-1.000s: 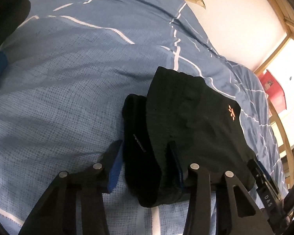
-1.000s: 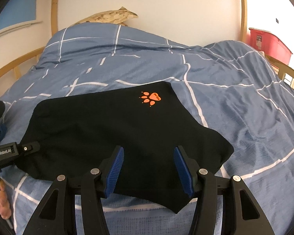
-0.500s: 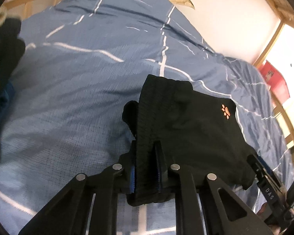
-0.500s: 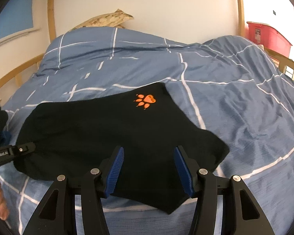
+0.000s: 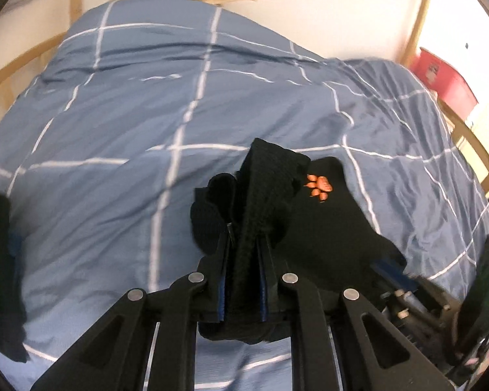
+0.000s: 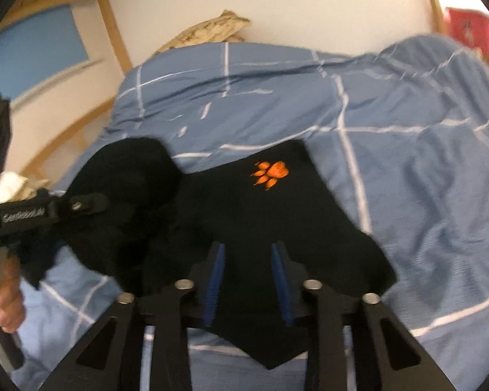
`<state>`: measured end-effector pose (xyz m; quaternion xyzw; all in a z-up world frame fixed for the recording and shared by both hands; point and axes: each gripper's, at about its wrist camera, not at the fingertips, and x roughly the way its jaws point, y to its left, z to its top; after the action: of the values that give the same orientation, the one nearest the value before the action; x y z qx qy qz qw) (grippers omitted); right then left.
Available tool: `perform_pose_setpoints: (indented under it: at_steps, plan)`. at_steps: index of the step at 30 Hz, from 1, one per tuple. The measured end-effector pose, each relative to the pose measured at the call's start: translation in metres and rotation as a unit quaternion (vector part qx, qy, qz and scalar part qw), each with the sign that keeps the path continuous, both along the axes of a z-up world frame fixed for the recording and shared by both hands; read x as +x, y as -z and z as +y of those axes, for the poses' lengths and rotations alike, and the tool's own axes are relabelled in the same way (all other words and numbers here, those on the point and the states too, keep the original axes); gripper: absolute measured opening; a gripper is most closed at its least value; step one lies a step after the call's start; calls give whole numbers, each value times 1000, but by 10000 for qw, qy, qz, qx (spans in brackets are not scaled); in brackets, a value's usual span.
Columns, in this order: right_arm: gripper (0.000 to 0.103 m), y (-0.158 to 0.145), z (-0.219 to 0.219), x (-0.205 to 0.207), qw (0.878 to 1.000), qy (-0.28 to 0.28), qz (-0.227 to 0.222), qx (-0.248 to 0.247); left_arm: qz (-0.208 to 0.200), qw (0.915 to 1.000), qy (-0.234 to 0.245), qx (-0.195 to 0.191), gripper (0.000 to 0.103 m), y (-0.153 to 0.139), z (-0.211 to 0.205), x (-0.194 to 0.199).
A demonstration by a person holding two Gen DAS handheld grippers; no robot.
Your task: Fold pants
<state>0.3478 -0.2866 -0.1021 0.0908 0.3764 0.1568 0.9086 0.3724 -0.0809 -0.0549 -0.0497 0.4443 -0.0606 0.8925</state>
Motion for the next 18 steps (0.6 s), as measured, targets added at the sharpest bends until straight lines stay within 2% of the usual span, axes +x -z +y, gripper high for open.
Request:
perform_pose_setpoints:
  at_steps: [4,9,12,14,18]
  plan:
    - [15,20,-5,4,9994,44,235,240,124,9997,184,106,15,-1,-32,13]
    - [15,39,-17,7,9971,52,404,637,347,9987,299,231,15,8,-65,29]
    - [14,52,-27,11,9933,109,562,1009,499,9979,305,277,15,17,-81,39]
    - [10,60,-31,14,9901,159,691,1213,552,9974,322,324,15,22,-91,43]
    - [8,68,-38,13,9860,199,707,1498,559,9967,387,442,15,27,-112,50]
